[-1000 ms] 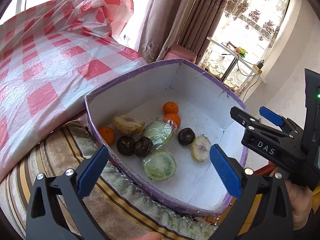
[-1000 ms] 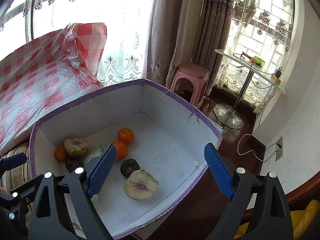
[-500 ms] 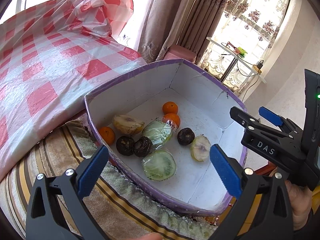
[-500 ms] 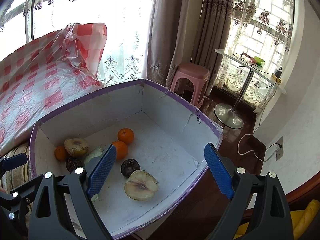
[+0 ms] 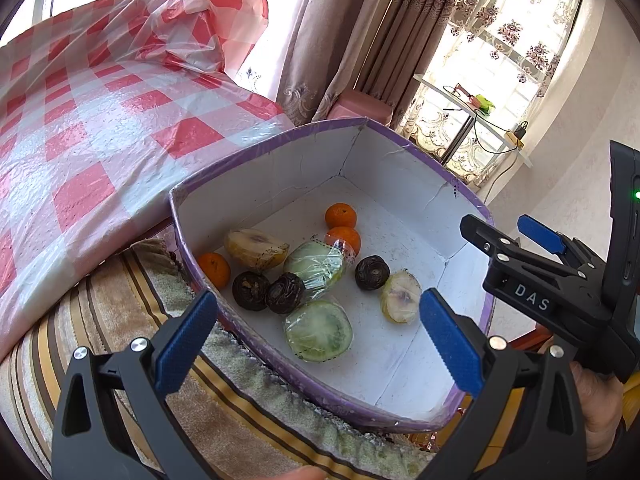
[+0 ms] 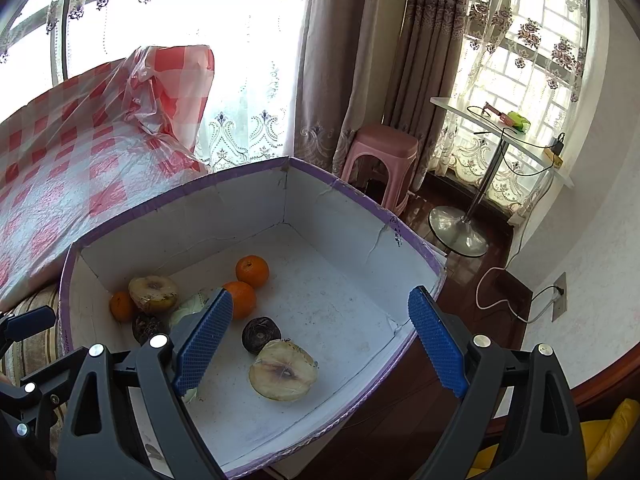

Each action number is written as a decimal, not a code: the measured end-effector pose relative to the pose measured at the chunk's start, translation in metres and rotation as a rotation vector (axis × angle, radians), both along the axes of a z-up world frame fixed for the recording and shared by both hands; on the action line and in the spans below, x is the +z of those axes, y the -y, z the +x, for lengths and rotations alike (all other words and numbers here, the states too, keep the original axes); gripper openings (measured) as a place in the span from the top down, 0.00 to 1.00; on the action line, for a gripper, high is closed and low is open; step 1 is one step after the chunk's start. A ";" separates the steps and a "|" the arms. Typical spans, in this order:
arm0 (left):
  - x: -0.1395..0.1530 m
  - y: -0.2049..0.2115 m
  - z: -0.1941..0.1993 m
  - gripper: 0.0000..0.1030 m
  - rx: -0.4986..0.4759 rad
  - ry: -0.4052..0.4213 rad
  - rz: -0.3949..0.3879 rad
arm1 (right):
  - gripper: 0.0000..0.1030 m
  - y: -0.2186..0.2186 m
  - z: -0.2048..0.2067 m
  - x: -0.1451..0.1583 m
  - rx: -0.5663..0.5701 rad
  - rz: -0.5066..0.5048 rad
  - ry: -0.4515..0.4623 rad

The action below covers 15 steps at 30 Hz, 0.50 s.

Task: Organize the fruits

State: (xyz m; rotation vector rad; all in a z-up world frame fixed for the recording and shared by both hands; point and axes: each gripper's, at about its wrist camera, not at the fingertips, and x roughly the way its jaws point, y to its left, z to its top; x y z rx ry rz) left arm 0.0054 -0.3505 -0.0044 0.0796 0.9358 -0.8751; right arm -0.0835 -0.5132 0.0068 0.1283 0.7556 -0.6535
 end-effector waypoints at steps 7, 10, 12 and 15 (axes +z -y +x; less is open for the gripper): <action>0.000 0.000 0.000 0.02 -0.004 0.000 0.001 | 0.16 0.000 0.000 0.000 -0.001 0.001 0.000; -0.001 0.001 -0.002 0.02 -0.004 0.004 0.005 | 0.16 0.000 0.000 -0.002 -0.002 0.002 0.000; -0.001 0.002 -0.002 0.02 0.002 0.005 0.014 | 0.16 0.000 0.000 -0.002 -0.002 0.002 -0.001; -0.002 0.005 -0.003 0.02 0.002 0.004 0.025 | 0.16 0.000 0.000 -0.003 -0.005 0.005 -0.004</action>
